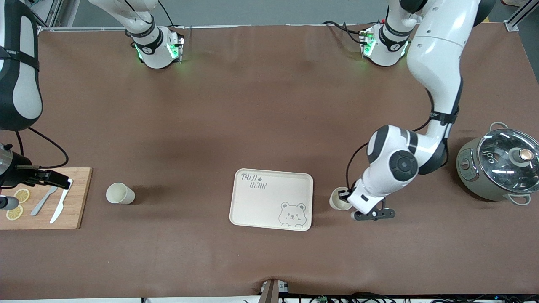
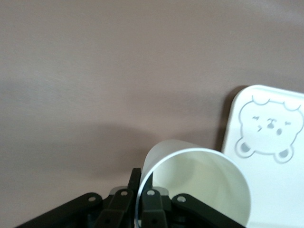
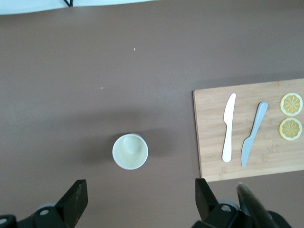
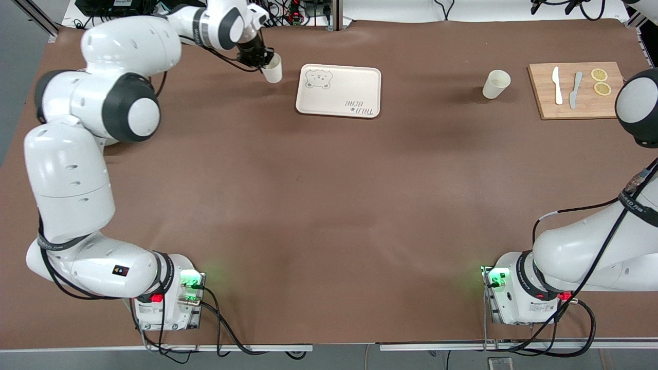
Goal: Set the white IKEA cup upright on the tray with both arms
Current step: 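Carry the cup onto the tray while the right gripper reaches the other cup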
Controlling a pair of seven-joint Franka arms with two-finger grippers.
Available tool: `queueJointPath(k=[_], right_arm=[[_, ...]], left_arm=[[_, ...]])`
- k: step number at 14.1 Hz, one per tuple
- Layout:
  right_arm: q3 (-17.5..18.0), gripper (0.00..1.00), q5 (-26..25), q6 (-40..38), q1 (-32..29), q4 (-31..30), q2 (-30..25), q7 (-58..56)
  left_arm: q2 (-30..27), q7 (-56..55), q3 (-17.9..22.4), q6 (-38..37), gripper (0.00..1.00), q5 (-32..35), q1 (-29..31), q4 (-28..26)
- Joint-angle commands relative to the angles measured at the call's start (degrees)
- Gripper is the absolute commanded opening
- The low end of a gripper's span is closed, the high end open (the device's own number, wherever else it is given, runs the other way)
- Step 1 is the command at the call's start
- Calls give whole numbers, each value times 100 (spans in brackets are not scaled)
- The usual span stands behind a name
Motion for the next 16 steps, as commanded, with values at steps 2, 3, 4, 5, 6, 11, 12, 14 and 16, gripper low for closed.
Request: queueJointPath(k=[2,3,4,5,6,11,12,14,16], right_arm=[[34,100,48,764,-255,-47,376,-117],[34,100,57,1019,-273,-47,534,-257],[43,100,92,1178,-299,-47,692,-284],[34,100,92,1302,-300,-47,816,-285],[34,100,75,1320,-256,-38,895,-293],[34,100,22,1259,-45,-433,1168,-241],[34,100,22,1311,-53,-503,1168,-241],[34,100,22,1608,-80,-766,1168,-310],[34,100,13,1786,-97,-995,1160,-328]], left_arm=[[396,-336,54,-144,0,32,-279,578],[510,-388,54,-144,0,32,-402,745],[555,-580,54,-144,0,32,-508,808],[555,-695,62,-135,0,32,-587,808],[555,-757,62,-117,0,32,-675,817],[669,-1144,62,172,0,32,-992,870],[748,-1188,62,321,0,32,-1018,870],[923,-1285,62,593,0,32,-1115,870],[1012,-1294,62,796,0,41,-1220,870]])
